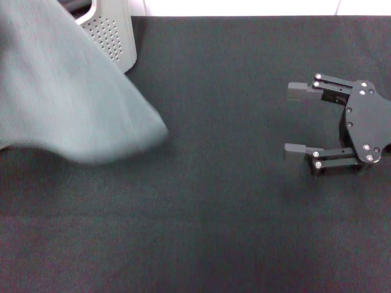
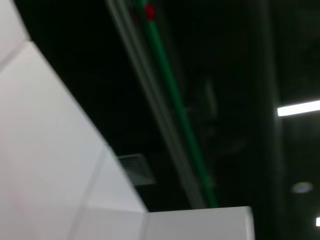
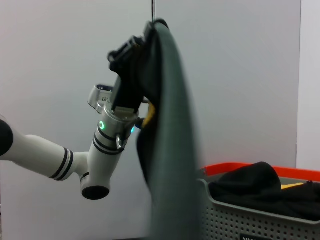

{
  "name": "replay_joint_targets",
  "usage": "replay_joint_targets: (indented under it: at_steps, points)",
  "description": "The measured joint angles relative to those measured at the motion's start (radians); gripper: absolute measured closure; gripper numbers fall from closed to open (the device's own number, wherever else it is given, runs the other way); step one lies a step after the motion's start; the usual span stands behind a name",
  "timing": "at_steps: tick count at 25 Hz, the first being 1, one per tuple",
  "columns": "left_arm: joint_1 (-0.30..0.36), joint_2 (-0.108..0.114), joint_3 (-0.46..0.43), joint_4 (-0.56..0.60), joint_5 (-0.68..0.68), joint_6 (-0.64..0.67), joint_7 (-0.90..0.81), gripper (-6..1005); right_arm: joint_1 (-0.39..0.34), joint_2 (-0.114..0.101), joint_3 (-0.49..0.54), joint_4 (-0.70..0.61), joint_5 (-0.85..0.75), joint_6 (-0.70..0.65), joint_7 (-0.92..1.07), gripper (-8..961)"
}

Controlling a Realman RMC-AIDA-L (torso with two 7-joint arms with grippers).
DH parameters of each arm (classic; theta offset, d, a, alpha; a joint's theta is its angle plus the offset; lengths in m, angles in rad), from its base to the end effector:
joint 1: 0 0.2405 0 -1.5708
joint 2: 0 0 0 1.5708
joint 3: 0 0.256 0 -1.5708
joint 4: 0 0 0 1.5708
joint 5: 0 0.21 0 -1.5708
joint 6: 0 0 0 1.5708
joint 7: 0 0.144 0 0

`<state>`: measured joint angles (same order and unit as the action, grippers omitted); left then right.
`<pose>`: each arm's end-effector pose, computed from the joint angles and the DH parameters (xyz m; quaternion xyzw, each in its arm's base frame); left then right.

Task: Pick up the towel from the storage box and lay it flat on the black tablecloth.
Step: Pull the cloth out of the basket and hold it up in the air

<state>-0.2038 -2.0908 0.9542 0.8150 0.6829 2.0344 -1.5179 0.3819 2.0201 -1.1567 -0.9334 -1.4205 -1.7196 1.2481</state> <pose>-0.2191 0.2387 0.1298 -0.6768 -0.0487 -0.7211 0.1400 0.1910 0.2999 0.0314 -0.9293 -0.0152 0.3621 0.0717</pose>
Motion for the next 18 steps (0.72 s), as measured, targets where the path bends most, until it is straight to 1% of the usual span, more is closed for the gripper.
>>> replay_joint_targets:
  at_steps: [4, 9, 14, 18]
  points:
    - [-0.001, 0.0, 0.042, 0.045, -0.02, 0.0, -0.075, 961, 0.0, 0.0, 0.0, 0.003, 0.008, 0.0, -0.01, 72]
    - [-0.025, 0.001, 0.09, 0.02, 0.005, -0.001, -0.108, 961, -0.001, 0.0, 0.002, 0.004, 0.012, 0.0, -0.015, 72]
    - [-0.031, 0.006, 0.132, 0.02, 0.079, -0.002, -0.114, 961, -0.003, -0.001, 0.012, 0.004, 0.012, -0.001, -0.02, 72]
    - [-0.038, 0.021, 0.182, 0.038, 0.159, -0.002, -0.119, 960, -0.002, -0.001, 0.02, 0.004, 0.012, -0.002, -0.027, 72]
